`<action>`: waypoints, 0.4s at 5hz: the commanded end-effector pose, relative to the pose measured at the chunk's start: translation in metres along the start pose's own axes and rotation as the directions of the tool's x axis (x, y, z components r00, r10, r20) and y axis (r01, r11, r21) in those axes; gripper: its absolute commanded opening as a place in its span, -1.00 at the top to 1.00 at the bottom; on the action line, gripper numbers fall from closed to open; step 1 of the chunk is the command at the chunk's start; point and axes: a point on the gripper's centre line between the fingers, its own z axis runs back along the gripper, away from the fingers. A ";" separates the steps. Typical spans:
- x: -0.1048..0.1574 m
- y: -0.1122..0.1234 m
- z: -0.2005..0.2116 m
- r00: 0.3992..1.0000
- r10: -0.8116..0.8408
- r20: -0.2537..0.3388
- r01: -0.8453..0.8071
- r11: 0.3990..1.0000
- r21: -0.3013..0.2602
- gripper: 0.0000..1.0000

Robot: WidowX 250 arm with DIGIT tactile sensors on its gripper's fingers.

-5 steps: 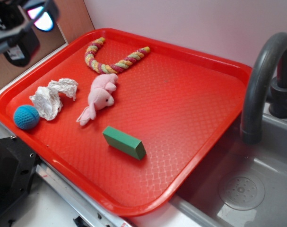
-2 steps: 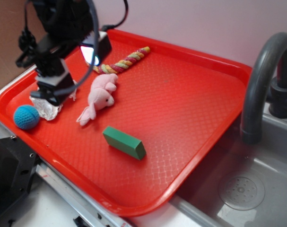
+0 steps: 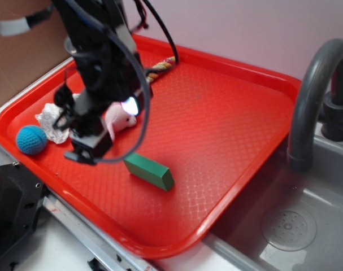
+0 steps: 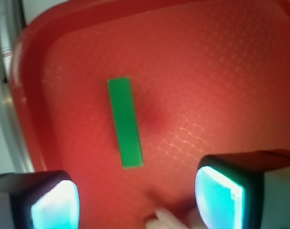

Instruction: Grab the green block.

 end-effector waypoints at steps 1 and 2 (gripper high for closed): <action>0.012 -0.011 -0.035 0.996 0.060 -0.068 -0.059 0.998 0.020 -1.00; 0.014 -0.009 -0.048 0.993 0.069 -0.100 -0.068 0.998 0.018 -1.00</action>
